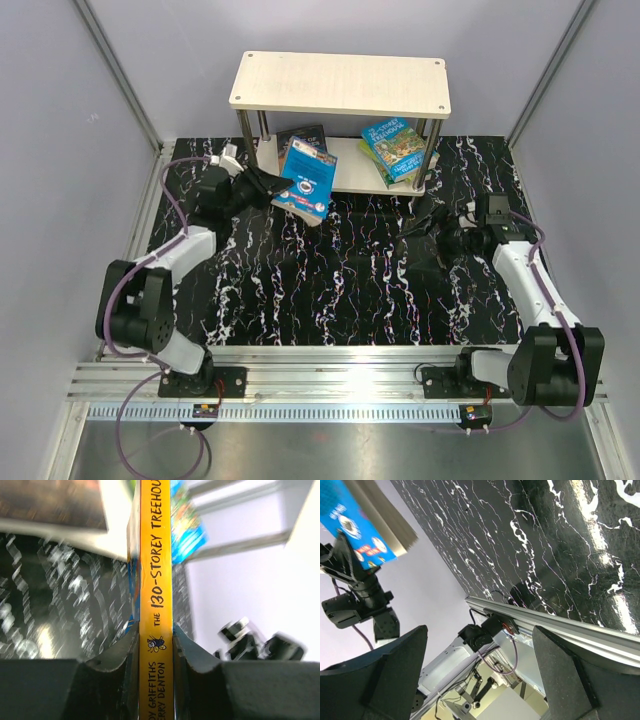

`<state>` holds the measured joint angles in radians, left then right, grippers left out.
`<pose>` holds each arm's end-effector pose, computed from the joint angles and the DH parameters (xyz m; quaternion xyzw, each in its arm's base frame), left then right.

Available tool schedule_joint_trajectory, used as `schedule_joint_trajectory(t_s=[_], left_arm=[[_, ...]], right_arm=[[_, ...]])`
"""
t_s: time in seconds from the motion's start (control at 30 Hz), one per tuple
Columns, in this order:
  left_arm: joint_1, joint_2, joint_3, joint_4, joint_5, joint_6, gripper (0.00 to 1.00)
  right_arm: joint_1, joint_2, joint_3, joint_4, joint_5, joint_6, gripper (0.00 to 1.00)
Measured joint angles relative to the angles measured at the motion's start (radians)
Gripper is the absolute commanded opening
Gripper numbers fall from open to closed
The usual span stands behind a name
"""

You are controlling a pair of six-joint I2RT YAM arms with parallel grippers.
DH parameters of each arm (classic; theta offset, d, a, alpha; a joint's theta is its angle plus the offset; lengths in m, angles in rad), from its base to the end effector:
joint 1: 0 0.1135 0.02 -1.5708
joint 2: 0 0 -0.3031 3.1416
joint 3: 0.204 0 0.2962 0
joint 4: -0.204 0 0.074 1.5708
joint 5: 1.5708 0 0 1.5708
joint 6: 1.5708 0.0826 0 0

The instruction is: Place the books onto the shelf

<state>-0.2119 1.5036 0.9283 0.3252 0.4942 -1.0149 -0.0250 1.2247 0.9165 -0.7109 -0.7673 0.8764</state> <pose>0.4002 -0.1262 0.2721 -0.1612 0.7635 -0.5003 0.3751 0.2831 0.0503 0.2542 0.2969 0.8476 0.4323 0.0813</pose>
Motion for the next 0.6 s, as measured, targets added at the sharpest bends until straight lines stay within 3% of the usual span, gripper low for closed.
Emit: schedule_joint_trajectory(t_s=[0.17, 0.27, 0.53, 0.6], left_arm=[[-0.003, 0.126, -0.111, 0.384, -0.124, -0.178, 0.0], [-0.002, 0.247, -0.11, 0.496, -0.195, -0.253, 0.0], [0.0, 0.486, 0.077, 0.589, -0.327, -0.369, 0.0], [0.0, 0.505, 0.125, 0.591, -0.338, -0.378, 0.07]], right_arm=[[0.01, 0.023, 0.0, -0.002, 0.007, -0.014, 0.91], [0.011, 0.033, 0.0, -0.002, 0.015, -0.023, 0.91], [0.012, 0.065, 0.0, -0.018, 0.025, -0.05, 0.9], [0.012, 0.078, 0.0, -0.025, 0.026, -0.061, 0.89]])
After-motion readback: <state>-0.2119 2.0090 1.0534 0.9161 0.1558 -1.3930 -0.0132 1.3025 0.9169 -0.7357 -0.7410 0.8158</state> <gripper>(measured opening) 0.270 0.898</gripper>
